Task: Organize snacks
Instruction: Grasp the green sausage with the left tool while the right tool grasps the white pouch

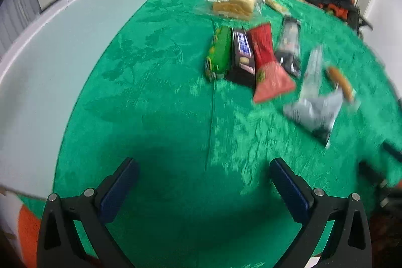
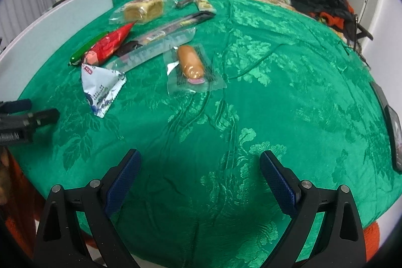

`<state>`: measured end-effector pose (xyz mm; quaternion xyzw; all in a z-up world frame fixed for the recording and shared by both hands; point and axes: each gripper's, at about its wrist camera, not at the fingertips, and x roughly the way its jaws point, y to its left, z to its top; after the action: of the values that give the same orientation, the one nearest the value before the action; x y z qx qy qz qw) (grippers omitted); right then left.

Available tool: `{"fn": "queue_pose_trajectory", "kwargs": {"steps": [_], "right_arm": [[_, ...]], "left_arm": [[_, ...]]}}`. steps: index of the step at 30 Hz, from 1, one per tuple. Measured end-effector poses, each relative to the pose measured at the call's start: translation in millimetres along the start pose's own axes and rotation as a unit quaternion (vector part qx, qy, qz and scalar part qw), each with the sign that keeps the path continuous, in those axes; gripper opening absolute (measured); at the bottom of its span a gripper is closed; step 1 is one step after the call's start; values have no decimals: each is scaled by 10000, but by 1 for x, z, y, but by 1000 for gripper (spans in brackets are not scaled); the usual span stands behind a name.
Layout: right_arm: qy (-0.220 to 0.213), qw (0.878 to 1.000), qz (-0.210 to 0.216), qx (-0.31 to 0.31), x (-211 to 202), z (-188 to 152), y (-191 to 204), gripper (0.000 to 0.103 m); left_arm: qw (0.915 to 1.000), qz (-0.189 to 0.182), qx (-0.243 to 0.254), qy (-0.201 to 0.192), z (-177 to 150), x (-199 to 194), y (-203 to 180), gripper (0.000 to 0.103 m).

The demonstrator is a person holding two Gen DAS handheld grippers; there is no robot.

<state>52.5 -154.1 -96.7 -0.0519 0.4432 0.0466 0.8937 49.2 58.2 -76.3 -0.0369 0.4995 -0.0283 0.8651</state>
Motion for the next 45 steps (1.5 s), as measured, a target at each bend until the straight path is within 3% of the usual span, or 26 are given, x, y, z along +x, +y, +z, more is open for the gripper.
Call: {"fn": "queue_pose_trajectory", "kwargs": {"steps": [3, 6, 9, 14, 16, 18, 20, 23, 27, 31, 32, 34, 36, 41, 45], "right_arm": [[19, 10000, 49, 16, 1, 0, 0, 97], [11, 10000, 79, -2, 0, 0, 1, 97], [1, 9999, 129, 34, -1, -1, -1, 97], [-8, 9997, 176, 167, -2, -1, -6, 97], [-20, 9995, 203, 228, -3, -1, -8, 97], [-17, 9994, 217, 262, -3, -1, -10, 97], [-1, 9993, 230, 294, -2, -1, -11, 97], [-11, 9992, 243, 311, -2, 0, -13, 97], [-56, 9990, 270, 359, -3, 0, -15, 97], [-40, 9987, 334, 373, 0, 3, -15, 97], [-52, 9985, 403, 362, 0, 3, -14, 97], [-117, 9972, 662, 321, -5, 4, -10, 97], [-180, 9944, 996, 295, -11, 6, -6, 97], [-105, 9784, 2034, 341, -6, 34, 16, 97], [158, 9745, 2239, 82, 27, 70, 52, 94]], "left_arm": [[9982, -421, -379, -203, 35, -5, 19, 103], [9972, -411, -481, -400, 69, -6, 28, 103], [9987, -399, -288, -137, 98, 13, 25, 101], [9979, -217, 563, 221, 115, 40, -1, 70], [9959, -174, 877, 139, 118, 44, -11, 63], [9951, -130, 977, 112, 122, 45, -14, 47], [9948, -190, 975, 212, 127, 48, -14, 21], [9953, -26, 919, 316, 123, 47, -8, 21], [9963, -258, 718, 385, 107, 36, 12, 22], [9934, -257, 1003, 494, 96, 37, 9, 53], [9917, -180, 1156, 534, 93, 40, 4, 55], [9893, -67, 1367, 496, 89, 44, -4, 52], [9906, -129, 1288, 443, 88, 43, -4, 24], [9956, -181, 839, 369, 75, 34, 10, 22], [9979, -580, 239, 172, 59, 6, 29, 22]]}}
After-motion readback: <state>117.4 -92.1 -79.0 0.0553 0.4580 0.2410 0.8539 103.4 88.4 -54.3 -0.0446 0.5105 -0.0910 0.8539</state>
